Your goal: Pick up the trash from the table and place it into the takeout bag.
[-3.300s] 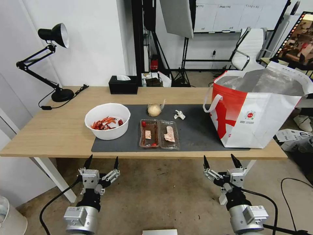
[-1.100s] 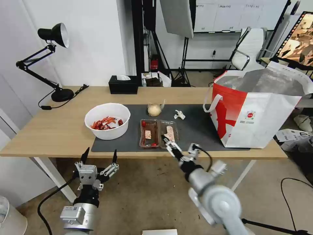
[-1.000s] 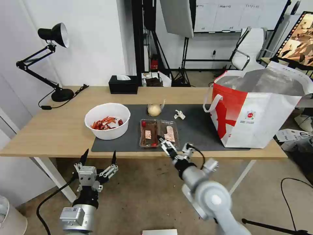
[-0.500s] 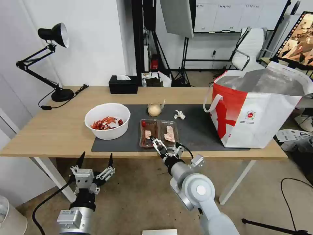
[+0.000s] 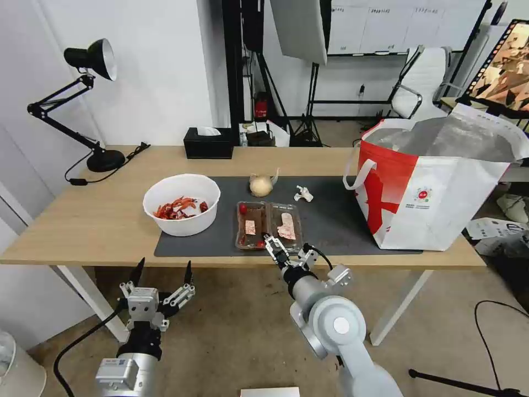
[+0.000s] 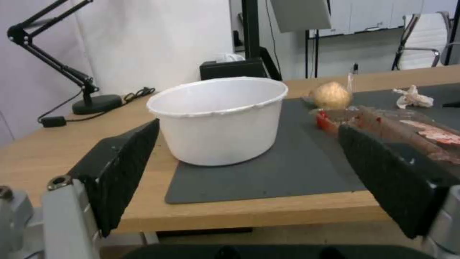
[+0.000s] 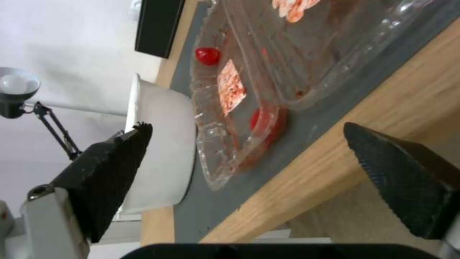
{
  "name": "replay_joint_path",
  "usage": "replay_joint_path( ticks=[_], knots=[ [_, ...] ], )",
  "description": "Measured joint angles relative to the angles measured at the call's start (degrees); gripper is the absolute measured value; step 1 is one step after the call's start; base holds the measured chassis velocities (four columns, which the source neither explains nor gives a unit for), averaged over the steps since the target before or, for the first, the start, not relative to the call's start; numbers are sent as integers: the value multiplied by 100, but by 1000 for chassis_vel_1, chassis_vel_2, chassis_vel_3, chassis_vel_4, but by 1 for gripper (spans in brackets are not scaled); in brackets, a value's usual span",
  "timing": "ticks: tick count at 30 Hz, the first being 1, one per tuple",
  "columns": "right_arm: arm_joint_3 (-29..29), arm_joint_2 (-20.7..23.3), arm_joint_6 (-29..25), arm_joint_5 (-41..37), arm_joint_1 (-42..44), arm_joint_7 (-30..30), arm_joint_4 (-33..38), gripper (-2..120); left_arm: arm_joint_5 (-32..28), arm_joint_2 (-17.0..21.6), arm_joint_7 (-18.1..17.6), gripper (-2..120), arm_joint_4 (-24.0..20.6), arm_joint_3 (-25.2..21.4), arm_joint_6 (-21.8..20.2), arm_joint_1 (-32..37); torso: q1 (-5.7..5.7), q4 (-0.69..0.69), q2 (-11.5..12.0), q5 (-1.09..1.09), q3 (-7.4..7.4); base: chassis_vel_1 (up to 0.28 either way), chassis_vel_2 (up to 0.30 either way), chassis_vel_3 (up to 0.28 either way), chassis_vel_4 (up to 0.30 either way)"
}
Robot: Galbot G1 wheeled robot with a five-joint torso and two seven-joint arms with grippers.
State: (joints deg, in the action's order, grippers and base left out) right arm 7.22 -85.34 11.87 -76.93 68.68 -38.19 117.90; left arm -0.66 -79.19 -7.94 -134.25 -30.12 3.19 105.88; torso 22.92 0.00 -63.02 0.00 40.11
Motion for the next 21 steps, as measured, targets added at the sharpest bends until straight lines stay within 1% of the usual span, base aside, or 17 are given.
replay_joint_path(
  ticks=[15, 21],
  knots=[
    [-95, -246, 0, -4, -379, -71, -362, 100, -26, 25, -16, 100, 65, -64, 27, -27, 0, 0, 0, 0, 0, 0, 0, 0, 0],
    [-81, -272, -5, -4, -412, -74, -425, 100, -38, 38, -20, 100, 83, -64, 27, -47, 0, 0, 0, 0, 0, 0, 0, 0, 0]
  ],
)
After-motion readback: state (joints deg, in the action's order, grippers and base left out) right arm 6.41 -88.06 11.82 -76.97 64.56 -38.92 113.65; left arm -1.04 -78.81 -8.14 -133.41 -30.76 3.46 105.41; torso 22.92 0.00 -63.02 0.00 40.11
